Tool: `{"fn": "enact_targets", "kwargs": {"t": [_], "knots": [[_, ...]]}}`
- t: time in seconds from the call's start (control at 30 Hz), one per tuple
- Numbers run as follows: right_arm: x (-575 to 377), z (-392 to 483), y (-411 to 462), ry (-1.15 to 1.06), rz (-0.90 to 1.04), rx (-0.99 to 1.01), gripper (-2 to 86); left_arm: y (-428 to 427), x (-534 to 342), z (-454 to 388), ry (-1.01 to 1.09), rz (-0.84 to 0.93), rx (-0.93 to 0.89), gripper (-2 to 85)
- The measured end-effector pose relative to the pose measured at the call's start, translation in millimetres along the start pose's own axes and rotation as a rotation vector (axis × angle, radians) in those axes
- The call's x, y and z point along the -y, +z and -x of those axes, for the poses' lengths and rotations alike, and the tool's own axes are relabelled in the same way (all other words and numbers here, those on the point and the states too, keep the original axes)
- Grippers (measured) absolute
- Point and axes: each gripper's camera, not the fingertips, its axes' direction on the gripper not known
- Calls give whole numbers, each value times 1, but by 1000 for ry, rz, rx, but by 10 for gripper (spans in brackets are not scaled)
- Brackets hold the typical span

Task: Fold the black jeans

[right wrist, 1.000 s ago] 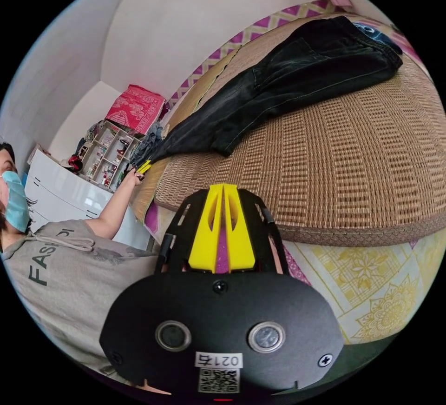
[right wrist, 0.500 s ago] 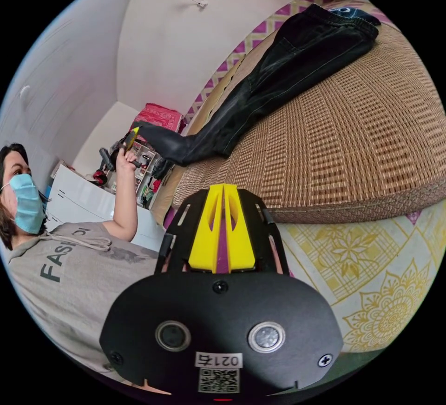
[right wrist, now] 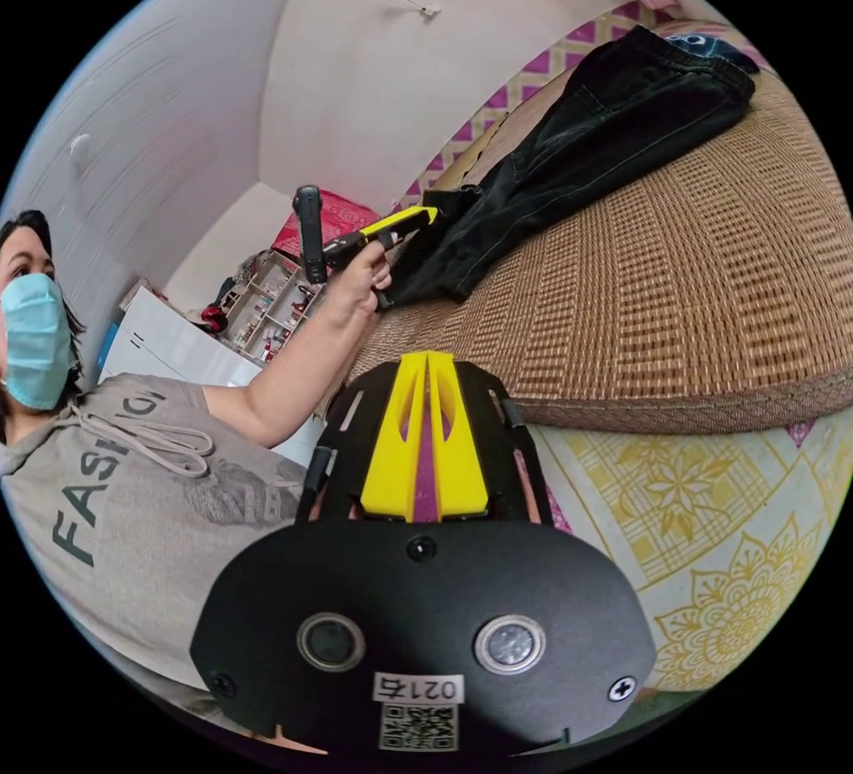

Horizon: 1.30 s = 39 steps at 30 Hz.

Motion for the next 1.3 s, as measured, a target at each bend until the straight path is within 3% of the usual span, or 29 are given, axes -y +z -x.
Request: {"fn": "enact_targets", "kwargs": {"t": [0.1,0.27,0.33,0.47,0.6,0.7,0.93,1.0,1.17,1.3], "knots": [[3,-3,-2,-5,6,-6,-4,59,24,-27,92,169,-66,30],[7,-10,-23,-5,-72,-10,9,29,33,-24,121,28,-16,61],[19,-18,-56,43,-208,-60,49,5,26,-7,111,-66,-48,64],[58,-48,-111,191,-407,-213,104,-55,-21,101,-124,-285,-217,30],[106,-100,-150,410,-541,-392,141,-56,-91,227,-300,-185,-313,-5],[145,-122,-163,473,-573,-520,155,-48,-152,293,-320,-67,-313,-9],[225,-190,-145,654,-569,-389,123,-59,-292,400,-457,-54,-308,-9],[240,-196,-140,684,-570,-373,115,-51,-340,431,-561,-96,-389,-10],[271,-195,-122,697,-556,-254,72,-39,-391,468,-635,-178,-529,-10],[330,-64,-96,388,-525,-416,50,-35,-407,475,-633,-148,-534,-9]]}}
